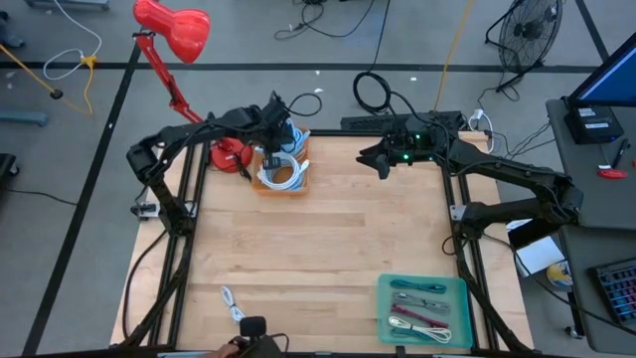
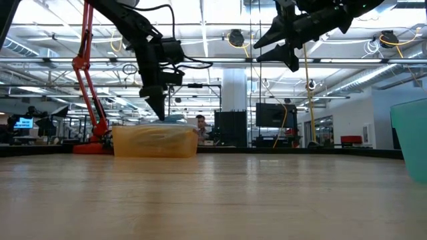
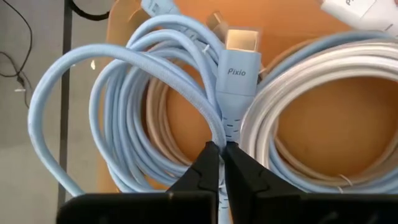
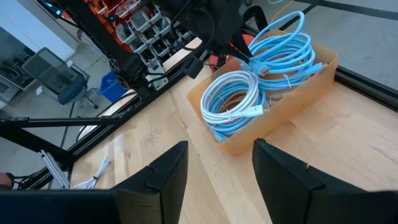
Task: Pick & Place USB Port
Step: Put the light blue wire cable into the orange bin
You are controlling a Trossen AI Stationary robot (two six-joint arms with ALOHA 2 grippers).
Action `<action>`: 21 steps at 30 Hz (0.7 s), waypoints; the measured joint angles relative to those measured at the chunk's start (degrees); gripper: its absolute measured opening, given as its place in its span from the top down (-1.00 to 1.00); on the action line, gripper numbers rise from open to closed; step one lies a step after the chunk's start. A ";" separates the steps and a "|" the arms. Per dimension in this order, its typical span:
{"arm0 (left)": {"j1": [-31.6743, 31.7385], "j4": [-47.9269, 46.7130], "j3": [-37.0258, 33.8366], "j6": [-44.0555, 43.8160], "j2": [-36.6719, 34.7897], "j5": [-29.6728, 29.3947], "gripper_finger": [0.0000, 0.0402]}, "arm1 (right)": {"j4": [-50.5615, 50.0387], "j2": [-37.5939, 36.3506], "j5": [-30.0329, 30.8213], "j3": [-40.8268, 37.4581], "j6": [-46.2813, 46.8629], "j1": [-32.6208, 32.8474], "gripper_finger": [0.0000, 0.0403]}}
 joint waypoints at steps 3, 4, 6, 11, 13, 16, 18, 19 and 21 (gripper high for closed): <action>0.48 -0.09 0.00 -0.13 -0.02 1.09 0.97 | 0.00 0.00 0.00 0.00 0.00 0.00 0.16; 0.58 -0.31 0.00 -0.49 -0.02 1.46 0.96 | 0.00 0.00 0.00 0.00 0.00 0.00 0.16; 0.69 -1.20 0.00 -0.50 -0.02 1.91 0.95 | 0.15 0.00 0.00 0.00 -0.03 0.00 0.16; 0.59 -1.39 0.00 -1.03 1.64 2.15 0.97 | 1.49 0.00 0.00 0.00 -0.11 0.00 0.16; 0.35 -1.07 0.00 -1.35 2.74 2.26 0.96 | 1.45 0.00 0.00 0.00 -0.15 0.00 0.16; -0.08 -0.25 0.11 -0.98 4.51 1.91 0.97 | 1.27 0.00 -0.02 0.00 -0.07 0.00 0.16; -0.39 0.47 0.11 -0.94 5.51 1.37 0.98 | 1.24 0.00 -0.07 0.00 -0.04 0.00 0.16; -0.44 0.85 0.11 -0.94 5.90 1.20 0.97 | 1.18 0.00 -0.09 0.00 -0.02 0.00 0.16; -0.71 1.85 0.11 -0.95 6.38 1.24 0.95 | 1.05 -0.01 -0.14 0.00 -0.01 0.00 0.16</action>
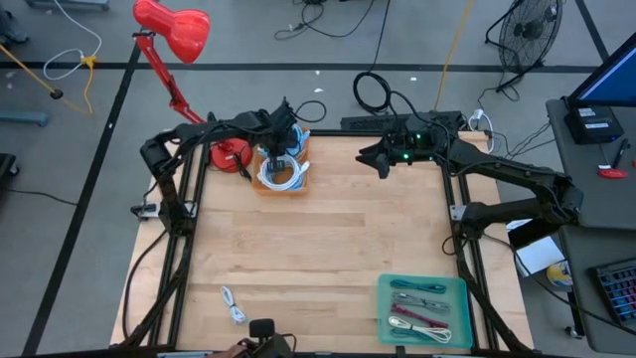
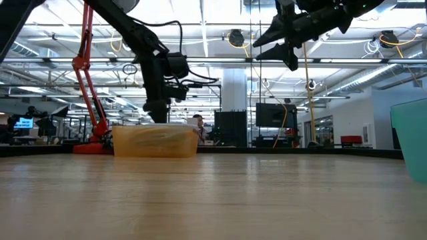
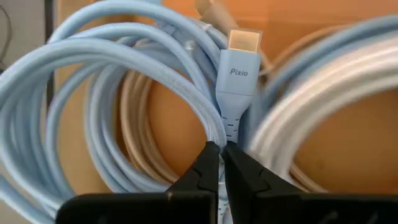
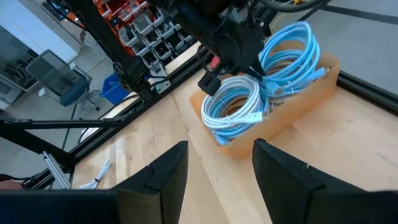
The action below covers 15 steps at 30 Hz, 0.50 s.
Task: Pick & Place USB Port
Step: Put the light blue wire cable into the orange bin
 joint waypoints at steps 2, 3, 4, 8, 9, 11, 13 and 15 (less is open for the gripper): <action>-0.04 0.33 0.00 0.01 0.14 -0.13 0.95 | -0.36 0.00 -0.03 0.00 0.01 0.00 0.16; -0.07 0.27 0.00 0.01 0.12 -0.09 0.96 | -0.36 0.01 -0.03 0.00 0.02 0.00 0.16; -0.17 0.17 0.00 -0.01 0.12 -0.02 0.97 | -0.35 0.00 -0.03 0.00 0.01 0.00 0.16; -0.36 -3.85 1.56 -1.11 0.14 0.18 0.96 | -0.29 -0.01 -0.01 0.00 0.01 0.00 0.16; -0.36 -4.68 1.94 -1.29 0.14 0.37 0.94 | -0.23 -0.01 0.03 0.00 0.01 0.00 0.16; -0.38 -5.76 2.43 -1.52 0.14 0.59 0.93 | -0.12 -0.01 0.04 0.00 -0.02 0.00 0.16; -0.51 -7.33 3.34 -1.57 0.16 0.63 0.94 | 0.22 -0.01 0.08 0.00 -0.05 -0.07 0.16; -0.62 -8.31 4.44 -1.82 0.16 0.60 0.96 | 0.24 -0.01 0.08 0.00 -0.08 -0.16 0.16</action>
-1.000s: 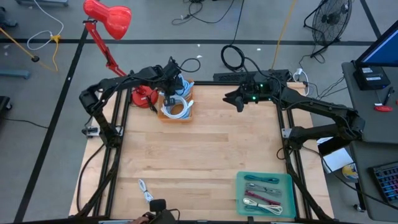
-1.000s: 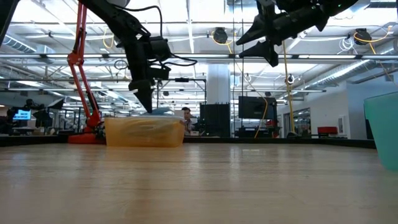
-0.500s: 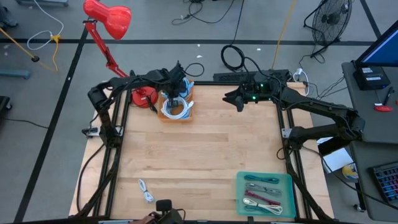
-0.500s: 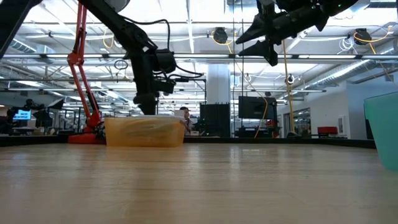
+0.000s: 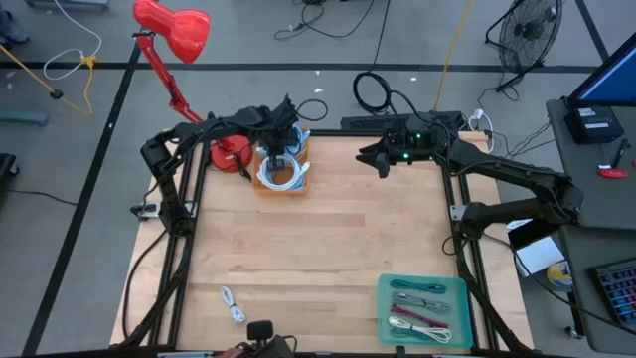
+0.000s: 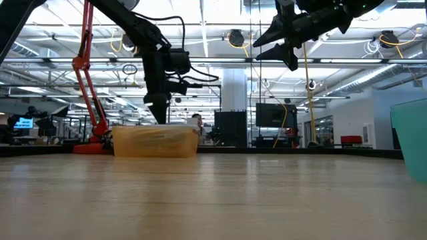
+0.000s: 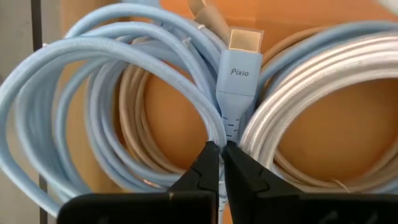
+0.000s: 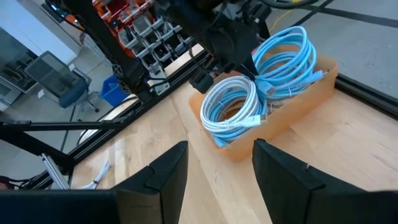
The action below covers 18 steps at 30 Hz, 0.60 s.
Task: Pick & Place USB Port
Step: Put the light blue wire cable into the orange bin
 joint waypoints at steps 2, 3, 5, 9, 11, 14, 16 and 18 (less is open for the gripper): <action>-0.20 -0.07 1.03 -0.86 0.00 -0.54 0.97 | -0.02 0.00 0.04 0.00 -0.04 -0.02 0.16; -0.25 -0.22 1.63 -1.30 0.00 -0.63 0.95 | -0.02 0.00 0.04 0.00 -0.04 -0.02 0.16; -0.25 -0.02 3.09 -1.58 0.00 -0.26 0.88 | -0.02 0.00 0.04 0.00 -0.11 -0.02 0.16; -0.25 0.16 4.39 -2.80 -0.02 0.31 0.67 | -0.09 0.00 -0.03 0.00 -0.11 0.00 0.16; -0.25 -0.65 4.39 -2.97 -0.02 0.20 0.58 | -0.42 0.00 -0.09 0.00 -0.13 -0.01 0.16; -0.16 -2.24 4.37 -2.71 -0.02 0.03 0.52 | -0.50 0.00 -0.11 0.00 -0.34 0.00 0.16; -0.07 -2.16 4.37 -2.71 -0.02 0.02 0.53 | -0.50 0.00 -0.11 0.00 -0.35 -0.01 0.16; -0.07 -2.14 4.37 -2.69 -0.02 -1.01 0.55 | -0.50 0.00 -0.11 0.00 -0.35 -0.02 0.16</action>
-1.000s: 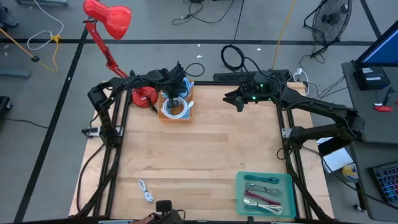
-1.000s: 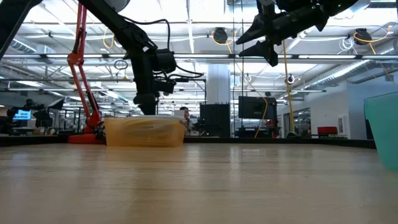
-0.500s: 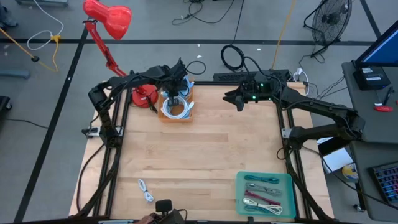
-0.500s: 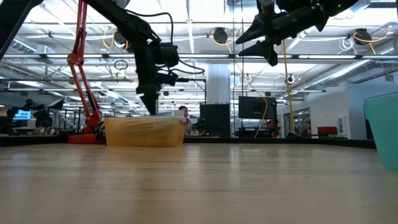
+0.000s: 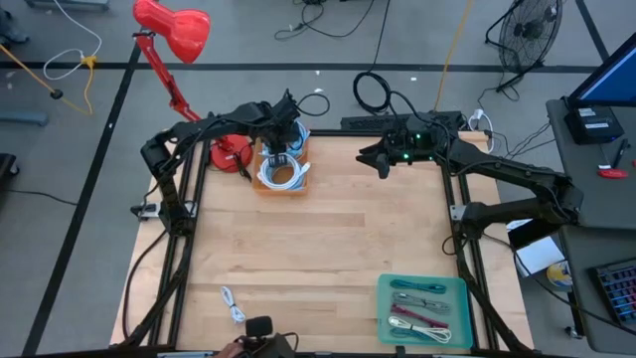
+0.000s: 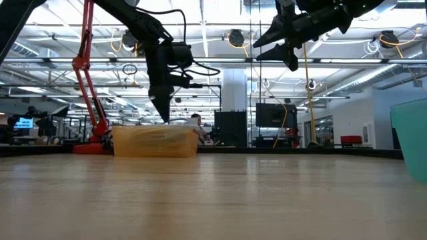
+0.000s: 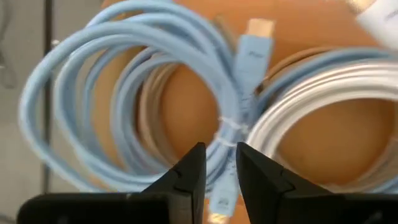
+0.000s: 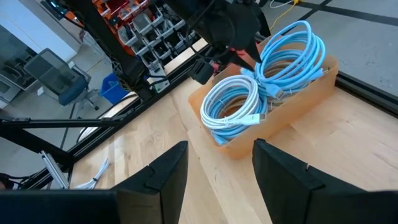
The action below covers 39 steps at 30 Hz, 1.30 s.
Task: Pick & Place USB Port
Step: Put the light blue wire cable into the orange bin
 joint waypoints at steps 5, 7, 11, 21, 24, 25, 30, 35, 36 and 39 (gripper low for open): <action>0.70 5.71 -0.06 2.97 -1.91 -6.20 0.63 | 0.04 0.00 0.00 0.00 0.00 0.02 0.16; 1.87 10.24 -0.04 3.09 -2.49 -6.31 0.68 | 0.26 0.00 0.03 0.00 0.00 0.00 0.16; 5.79 12.84 0.02 0.14 -1.79 -1.36 0.74 | 0.46 0.00 0.09 0.00 0.22 0.00 0.16; 11.55 13.25 4.34 -3.45 0.85 5.85 0.42 | 0.40 0.00 1.85 0.00 1.09 0.15 0.16; 11.11 15.50 7.96 0.93 0.69 7.20 0.29 | 0.40 0.00 2.47 0.00 1.36 0.15 0.16; 11.10 16.76 8.41 1.15 0.66 7.29 0.25 | 0.41 0.00 3.19 0.00 1.45 0.15 0.16; 11.77 18.40 8.41 1.59 1.25 7.39 0.08 | 0.39 0.00 3.38 0.00 1.42 0.15 0.16; 12.44 12.98 8.24 1.10 3.95 8.90 -0.03 | 0.35 0.00 3.80 0.00 1.03 0.15 0.16; 12.39 12.56 8.24 1.09 4.23 9.76 -0.04 | 0.32 0.00 4.36 0.00 0.98 0.16 0.16; 12.15 11.66 8.28 1.04 4.47 12.47 -0.06 | 0.02 0.00 4.90 0.00 0.85 0.17 0.16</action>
